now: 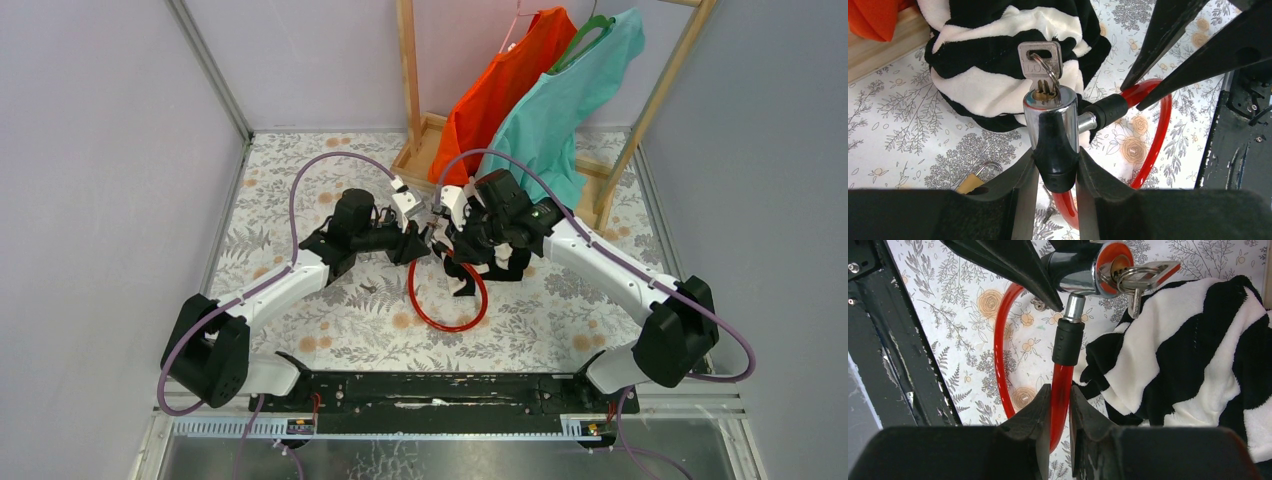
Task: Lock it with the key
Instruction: Lock the lock.
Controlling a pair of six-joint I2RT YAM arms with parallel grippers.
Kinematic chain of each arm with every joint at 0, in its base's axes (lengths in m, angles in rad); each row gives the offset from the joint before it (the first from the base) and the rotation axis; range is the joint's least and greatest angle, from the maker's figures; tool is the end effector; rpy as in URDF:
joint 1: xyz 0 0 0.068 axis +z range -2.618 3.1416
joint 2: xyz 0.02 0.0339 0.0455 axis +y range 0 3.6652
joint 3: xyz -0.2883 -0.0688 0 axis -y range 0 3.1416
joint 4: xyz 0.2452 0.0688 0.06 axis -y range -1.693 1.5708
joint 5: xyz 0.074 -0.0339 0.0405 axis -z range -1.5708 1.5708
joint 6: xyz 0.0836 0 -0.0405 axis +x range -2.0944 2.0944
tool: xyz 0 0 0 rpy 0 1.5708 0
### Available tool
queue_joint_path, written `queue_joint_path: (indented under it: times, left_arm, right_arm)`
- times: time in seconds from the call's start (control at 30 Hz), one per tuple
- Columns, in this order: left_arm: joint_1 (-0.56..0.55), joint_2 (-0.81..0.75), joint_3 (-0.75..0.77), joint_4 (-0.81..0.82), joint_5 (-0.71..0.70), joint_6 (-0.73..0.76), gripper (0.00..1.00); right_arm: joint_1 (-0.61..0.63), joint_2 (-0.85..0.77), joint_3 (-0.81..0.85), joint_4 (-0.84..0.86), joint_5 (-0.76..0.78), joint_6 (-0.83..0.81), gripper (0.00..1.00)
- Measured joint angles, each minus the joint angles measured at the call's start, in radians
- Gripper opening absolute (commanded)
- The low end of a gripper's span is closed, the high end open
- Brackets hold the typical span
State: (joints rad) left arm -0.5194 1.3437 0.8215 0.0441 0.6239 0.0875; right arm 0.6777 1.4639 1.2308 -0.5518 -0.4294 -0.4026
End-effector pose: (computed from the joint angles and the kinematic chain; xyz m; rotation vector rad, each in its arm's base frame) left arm 0.2566 -0.2030 0.2588 0.9874 1.8200 -0.9048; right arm 0.2491 0.2452 0.2959 -1.3878 1.9023 0.6398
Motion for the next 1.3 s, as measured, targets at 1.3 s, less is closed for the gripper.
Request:
queue_joint_path:
  times: [1.3]
  left_arm:
    - [-0.004,-0.019,0.076,-0.066,0.050,0.118,0.00]
  right_arm:
    - [-0.026,-0.055,0.012,-0.004,-0.041,-0.140,0.00]
